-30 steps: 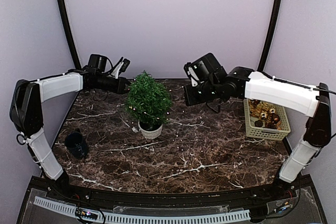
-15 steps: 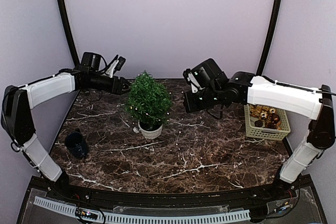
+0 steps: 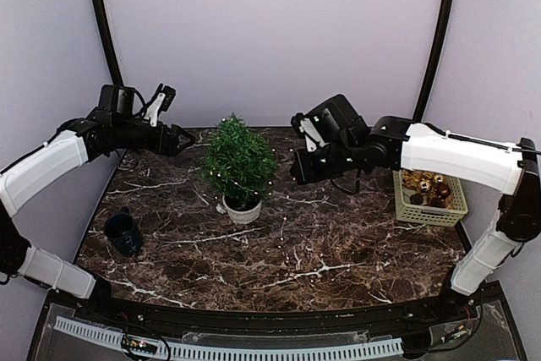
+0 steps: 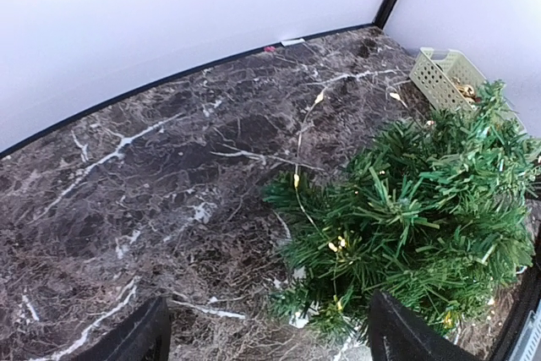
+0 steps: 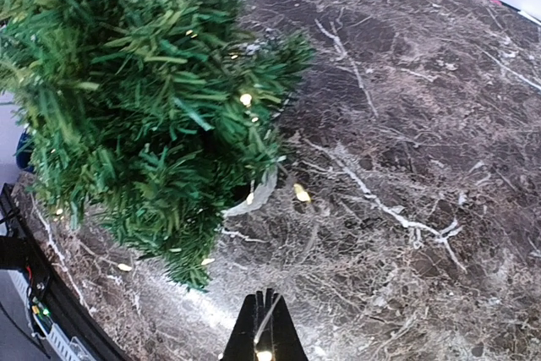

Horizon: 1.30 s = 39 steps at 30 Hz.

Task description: Decorate the small christmas tree

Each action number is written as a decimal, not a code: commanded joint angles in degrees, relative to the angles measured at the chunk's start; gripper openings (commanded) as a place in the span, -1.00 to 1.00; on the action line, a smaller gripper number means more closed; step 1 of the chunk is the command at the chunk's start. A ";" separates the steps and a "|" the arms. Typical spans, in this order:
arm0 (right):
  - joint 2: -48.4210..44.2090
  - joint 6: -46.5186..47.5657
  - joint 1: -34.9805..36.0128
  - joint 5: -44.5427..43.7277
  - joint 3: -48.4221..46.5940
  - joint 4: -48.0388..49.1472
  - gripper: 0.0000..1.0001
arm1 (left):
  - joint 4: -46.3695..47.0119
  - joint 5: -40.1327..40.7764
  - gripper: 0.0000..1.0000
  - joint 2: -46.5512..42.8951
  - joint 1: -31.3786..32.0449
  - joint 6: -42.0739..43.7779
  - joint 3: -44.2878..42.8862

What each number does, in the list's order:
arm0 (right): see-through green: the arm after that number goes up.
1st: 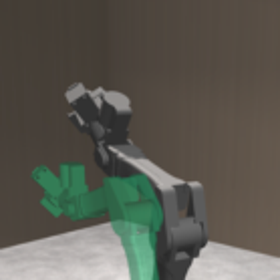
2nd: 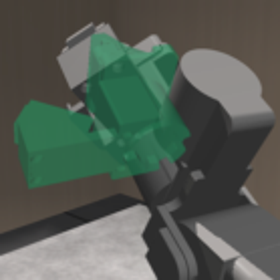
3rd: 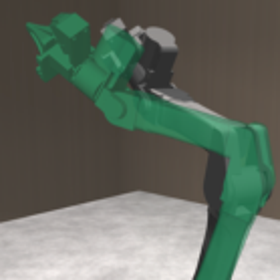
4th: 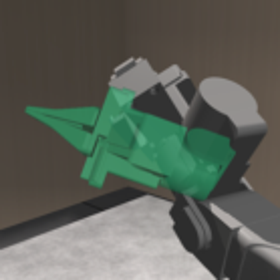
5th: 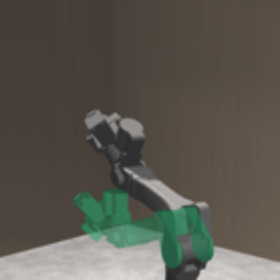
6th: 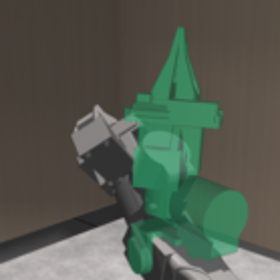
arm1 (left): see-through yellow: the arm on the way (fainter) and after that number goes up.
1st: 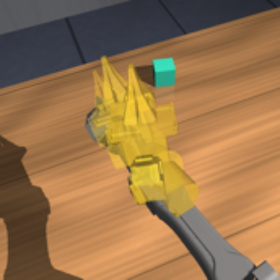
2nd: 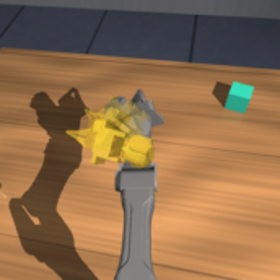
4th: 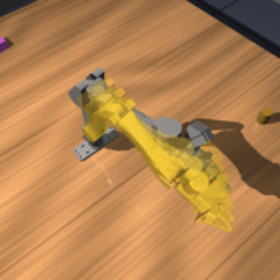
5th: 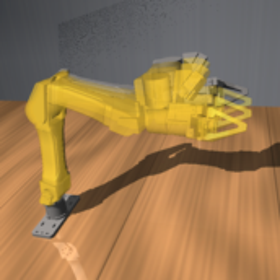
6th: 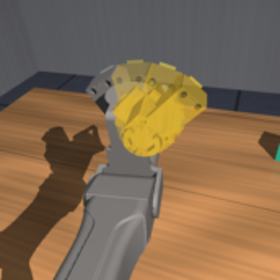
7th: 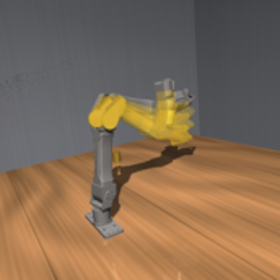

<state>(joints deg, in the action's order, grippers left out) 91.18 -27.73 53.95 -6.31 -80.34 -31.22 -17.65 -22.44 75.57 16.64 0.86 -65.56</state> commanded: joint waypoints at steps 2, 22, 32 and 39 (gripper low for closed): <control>-1.02 -1.56 1.42 5.73 -0.34 2.99 -1.00 | 1.84 5.05 0.57 -8.81 1.04 -0.51 3.93; -0.40 -11.98 3.68 18.00 4.11 19.43 -1.00 | 34.37 9.51 0.51 -12.22 40.45 -28.86 31.19; -1.56 -12.50 3.79 17.24 4.97 20.51 -1.00 | 38.44 9.78 0.56 -3.42 43.90 -33.97 32.30; -2.00 -12.42 3.80 16.09 5.51 20.94 -1.00 | 39.86 9.01 -0.46 -1.35 44.29 -36.36 32.32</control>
<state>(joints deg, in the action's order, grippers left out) 91.18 -39.77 57.36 10.66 -75.68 -13.19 19.66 -13.02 73.71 60.40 -33.76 -33.91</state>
